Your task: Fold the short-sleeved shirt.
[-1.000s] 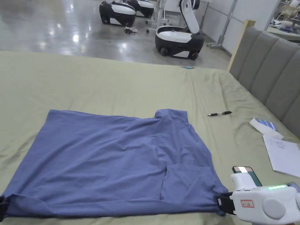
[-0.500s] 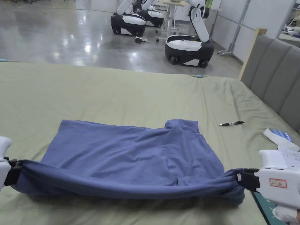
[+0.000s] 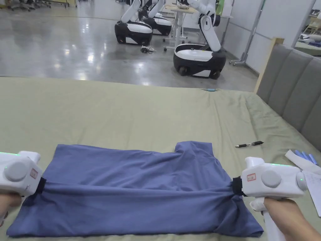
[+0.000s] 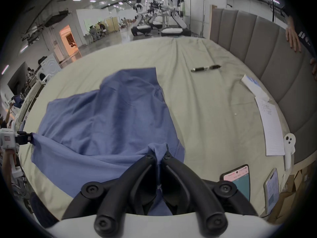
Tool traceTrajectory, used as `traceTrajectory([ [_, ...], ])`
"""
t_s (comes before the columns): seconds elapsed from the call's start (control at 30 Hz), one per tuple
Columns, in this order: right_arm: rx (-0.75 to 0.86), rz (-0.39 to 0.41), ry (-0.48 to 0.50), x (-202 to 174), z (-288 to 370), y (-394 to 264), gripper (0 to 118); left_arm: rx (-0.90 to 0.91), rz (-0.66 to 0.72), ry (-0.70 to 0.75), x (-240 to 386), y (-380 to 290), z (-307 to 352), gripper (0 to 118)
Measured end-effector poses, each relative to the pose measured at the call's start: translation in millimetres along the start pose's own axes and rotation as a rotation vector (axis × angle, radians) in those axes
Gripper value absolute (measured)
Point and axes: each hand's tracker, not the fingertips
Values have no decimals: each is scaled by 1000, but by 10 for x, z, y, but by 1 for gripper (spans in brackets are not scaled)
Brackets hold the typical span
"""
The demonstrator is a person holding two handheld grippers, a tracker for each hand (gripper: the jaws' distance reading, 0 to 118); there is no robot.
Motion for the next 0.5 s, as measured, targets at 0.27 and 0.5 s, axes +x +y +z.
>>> traceTrajectory([
  [0.27,140,81,68,-12,484,-317,110,276,12,-24,-71,-414,727,82],
  [0.5,263,126,104,-400,1178,-818,76,361,-45,8,50,-1308,1221,71],
])
